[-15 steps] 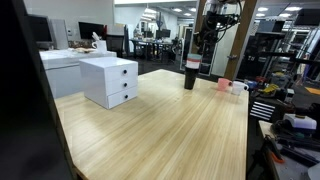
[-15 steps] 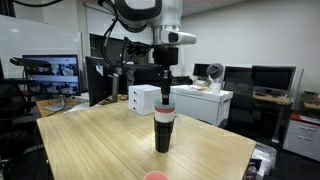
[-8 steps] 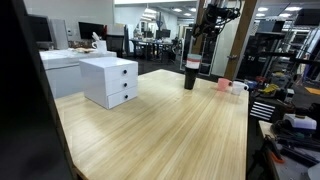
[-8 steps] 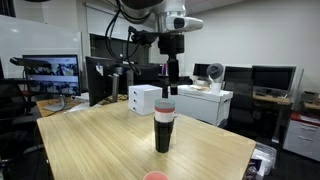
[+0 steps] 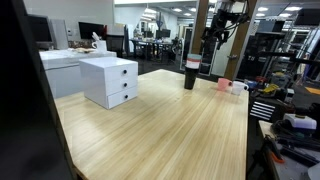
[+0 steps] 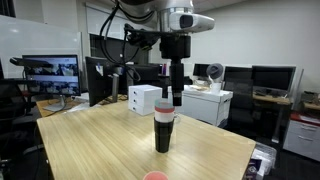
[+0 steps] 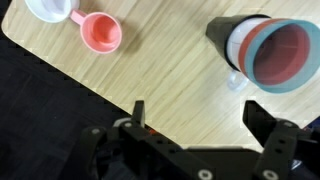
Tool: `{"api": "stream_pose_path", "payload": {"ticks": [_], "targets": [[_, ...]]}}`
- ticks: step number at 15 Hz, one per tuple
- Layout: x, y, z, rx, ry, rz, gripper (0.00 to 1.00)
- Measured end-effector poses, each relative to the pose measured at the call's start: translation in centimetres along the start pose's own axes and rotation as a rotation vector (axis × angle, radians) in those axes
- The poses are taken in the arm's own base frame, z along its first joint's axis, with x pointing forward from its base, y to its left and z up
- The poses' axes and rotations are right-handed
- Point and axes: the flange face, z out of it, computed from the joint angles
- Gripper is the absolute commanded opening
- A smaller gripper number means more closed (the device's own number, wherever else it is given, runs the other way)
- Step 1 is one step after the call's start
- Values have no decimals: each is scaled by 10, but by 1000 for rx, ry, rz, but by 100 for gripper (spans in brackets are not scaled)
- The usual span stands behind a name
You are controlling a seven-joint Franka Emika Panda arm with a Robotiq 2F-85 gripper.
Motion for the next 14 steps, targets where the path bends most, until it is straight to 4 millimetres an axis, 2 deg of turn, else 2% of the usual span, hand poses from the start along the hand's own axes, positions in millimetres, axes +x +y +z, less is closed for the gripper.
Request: {"api": "stream_pose_path", "payload": {"ticks": [3,9,14], "targets": [[-6,23,20,-13,-37,-32,100],[-19,54,54,-21,-49,-144,100],[-37,72,64,-14,-50,-218,100]]}}
